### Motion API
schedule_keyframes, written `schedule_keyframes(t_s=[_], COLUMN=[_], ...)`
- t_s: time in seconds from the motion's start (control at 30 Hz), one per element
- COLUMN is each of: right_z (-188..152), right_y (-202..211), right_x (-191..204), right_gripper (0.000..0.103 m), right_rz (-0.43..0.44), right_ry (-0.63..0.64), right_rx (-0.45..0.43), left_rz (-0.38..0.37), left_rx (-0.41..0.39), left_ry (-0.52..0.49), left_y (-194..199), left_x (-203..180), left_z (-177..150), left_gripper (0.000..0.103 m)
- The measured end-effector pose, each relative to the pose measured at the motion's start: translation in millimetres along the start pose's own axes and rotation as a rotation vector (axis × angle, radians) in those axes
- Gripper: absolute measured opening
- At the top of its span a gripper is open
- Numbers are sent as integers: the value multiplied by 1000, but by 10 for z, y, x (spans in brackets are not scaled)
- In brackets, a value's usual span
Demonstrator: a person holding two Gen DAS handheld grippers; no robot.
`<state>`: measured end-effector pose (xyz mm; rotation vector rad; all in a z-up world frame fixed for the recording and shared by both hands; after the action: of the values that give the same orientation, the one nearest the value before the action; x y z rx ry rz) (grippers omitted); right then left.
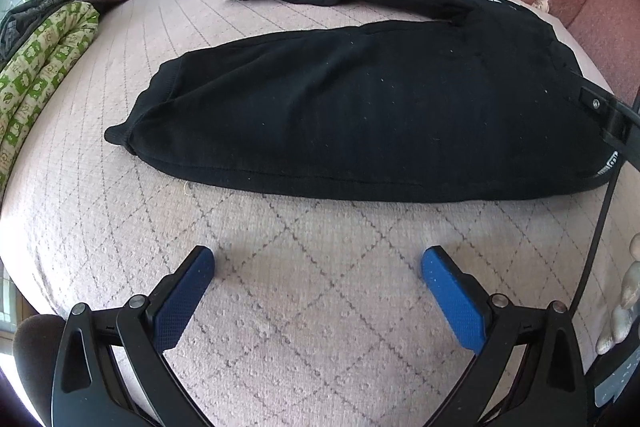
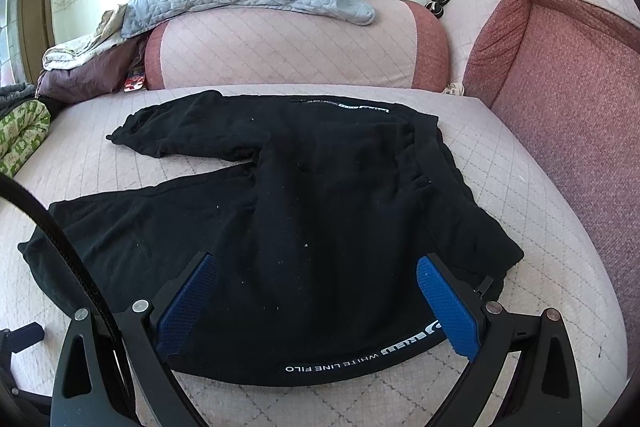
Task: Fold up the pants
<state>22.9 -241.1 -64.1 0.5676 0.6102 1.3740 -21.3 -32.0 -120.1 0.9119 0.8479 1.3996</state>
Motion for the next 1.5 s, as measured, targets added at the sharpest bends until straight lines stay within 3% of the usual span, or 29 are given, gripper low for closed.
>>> schedule_keyframes(t_s=[0.1,0.37,0.47,0.7,1.0,1.1,1.3,1.43,1.5], right_z=[-7,-29,-39,-69,-122,-27,547,1007,1203], right_y=[14,22,6,-119,-172,-98,-96,-636,-963], right_x=[-11,-55,-56,-53,-27,-60,-130,-321,-427], right_gripper=[102,102,102,102,102,102,102,102,102], right_rz=[0,3,-2,-6,12,56,171,190,160], right_ry=[-3,-16,-13,-18,-7,-3,159,216,232], right_rx=[2,11,16,51,83,91,69,120,145], left_rz=[-28,-23,-14,-6,-52,-91,-94,-83,-120], left_rx=[9,-192,-231,-245,-217,-208,-196,-147,-97], left_ry=[11,34,32,35,69,85,80,52,60], left_y=[77,743,879,894,801,799,523,-39,-390], left_x=[26,188,254,345,398,536,879,996,1029], left_z=[24,427,572,681,802,1076,1905,2489,2754], left_gripper=[100,98,98,98,98,98,98,98,98])
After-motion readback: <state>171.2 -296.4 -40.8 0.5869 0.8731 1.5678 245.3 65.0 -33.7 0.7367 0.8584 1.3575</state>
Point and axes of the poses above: each gripper's, at about its wrist camera, not at the fingertips, and y roughly against the way its jaws point, x to its left, z to its top, the point moved 5 cm from there along -y, roughly the way its jaws point, and after that the axes turned 1 degree about -z, right-handed, at the moved point
